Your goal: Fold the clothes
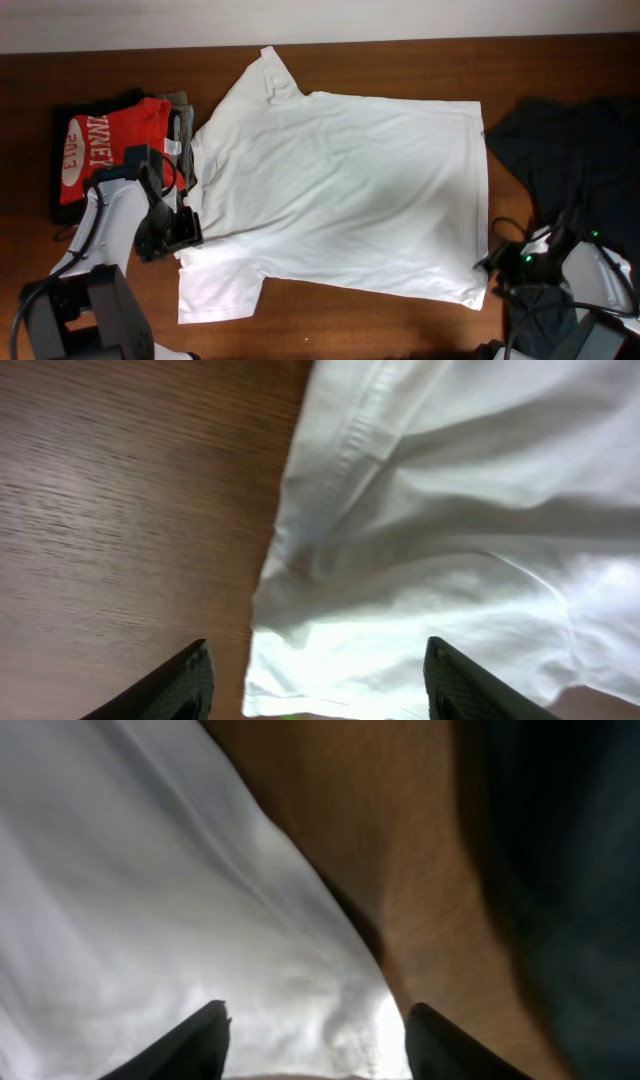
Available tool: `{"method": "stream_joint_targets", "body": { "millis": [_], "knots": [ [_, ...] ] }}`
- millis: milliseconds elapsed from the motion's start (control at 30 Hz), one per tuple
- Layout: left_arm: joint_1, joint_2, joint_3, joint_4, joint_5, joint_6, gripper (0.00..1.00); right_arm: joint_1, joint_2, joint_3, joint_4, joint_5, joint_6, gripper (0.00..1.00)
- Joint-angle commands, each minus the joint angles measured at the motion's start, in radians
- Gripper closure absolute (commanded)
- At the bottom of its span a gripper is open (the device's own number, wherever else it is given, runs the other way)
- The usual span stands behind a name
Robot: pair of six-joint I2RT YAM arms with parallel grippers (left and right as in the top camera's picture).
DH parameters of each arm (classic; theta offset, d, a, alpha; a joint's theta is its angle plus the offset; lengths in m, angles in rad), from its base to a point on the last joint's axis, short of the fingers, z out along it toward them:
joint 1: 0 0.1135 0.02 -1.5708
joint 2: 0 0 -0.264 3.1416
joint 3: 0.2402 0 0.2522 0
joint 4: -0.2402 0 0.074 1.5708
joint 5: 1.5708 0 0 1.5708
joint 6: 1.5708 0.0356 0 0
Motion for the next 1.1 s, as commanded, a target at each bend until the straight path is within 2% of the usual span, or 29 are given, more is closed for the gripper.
{"method": "stream_joint_targets", "body": {
  "millis": [0, 67, 100, 133, 167, 200, 233, 267, 333, 367, 400, 467, 500, 567, 700, 767, 833, 933, 1067],
  "knots": [
    [0.006, 0.0, 0.003, 0.017, 0.037, 0.005, 0.32, 0.022, 0.003, -0.091, 0.011, -0.077, 0.004, 0.37],
    [0.006, 0.0, 0.003, 0.032, 0.048, 0.005, 0.32, 0.086, 0.003, -0.098, 0.005, -0.071, 0.009, 0.3],
    [0.006, 0.0, 0.003, 0.036, 0.058, 0.005, 0.32, 0.126, 0.003, -0.098, 0.006, -0.021, 0.056, 0.28],
    [0.006, 0.0, 0.003, 0.038, 0.058, 0.005, 0.32, 0.158, 0.003, -0.098, 0.014, 0.06, 0.122, 0.35],
    [0.006, 0.0, 0.003, 0.04, 0.058, 0.005, 0.32, 0.196, 0.003, -0.098, 0.032, 0.109, 0.166, 0.46],
    [0.006, 0.0, 0.003, 0.04, 0.058, 0.005, 0.32, 0.214, 0.003, -0.098, 0.032, 0.104, 0.182, 0.48],
    [0.006, 0.0, 0.003, 0.04, 0.058, 0.005, 0.32, 0.233, 0.003, -0.098, 0.028, 0.105, 0.189, 0.54],
    [0.006, 0.0, 0.003, 0.04, 0.058, 0.005, 0.32, 0.246, 0.003, -0.097, 0.029, 0.105, 0.195, 0.73],
    [0.006, 0.0, 0.003, 0.039, 0.058, 0.005, 0.32, 0.247, 0.002, -0.065, 0.02, 0.106, 0.2, 0.96],
    [0.006, 0.0, 0.003, 0.039, 0.058, 0.005, 0.32, 0.247, 0.002, -0.024, -0.003, 0.113, 0.186, 0.96],
    [0.006, -0.001, 0.003, 0.039, 0.121, 0.031, 0.32, 0.247, 0.002, 0.086, -0.069, 0.112, 0.14, 0.96],
    [0.006, -0.001, 0.003, 0.01, 0.249, 0.08, 0.33, 0.246, 0.002, 0.193, -0.11, 0.113, 0.119, 0.96],
    [0.006, -0.001, 0.003, -0.015, 0.248, 0.097, 0.32, 0.246, 0.002, 0.269, -0.119, 0.129, 0.112, 0.96],
    [0.006, -0.001, -0.003, -0.026, 0.237, 0.117, 0.25, 0.246, 0.002, 0.325, -0.118, 0.175, 0.113, 0.96],
    [0.006, 0.0, -0.078, -0.074, 0.264, 0.113, 0.25, 0.246, 0.003, 0.332, -0.122, 0.169, 0.112, 0.96],
    [0.005, -0.001, -0.119, -0.066, 0.263, 0.109, 0.33, 0.246, 0.003, 0.332, -0.114, 0.169, 0.111, 0.96],
    [-0.017, 0.0, -0.154, -0.032, 0.256, 0.09, 0.37, 0.246, 0.003, 0.332, -0.098, 0.172, 0.109, 0.96],
    [-0.131, 0.0, -0.198, 0.003, 0.253, 0.071, 0.4, 0.246, 0.003, 0.332, -0.095, 0.172, 0.109, 0.96],
    [-0.291, 0.0, -0.224, 0.036, 0.137, -0.004, 0.4, 0.246, 0.003, 0.332, -0.095, 0.172, 0.109, 0.96]
  ]
}}
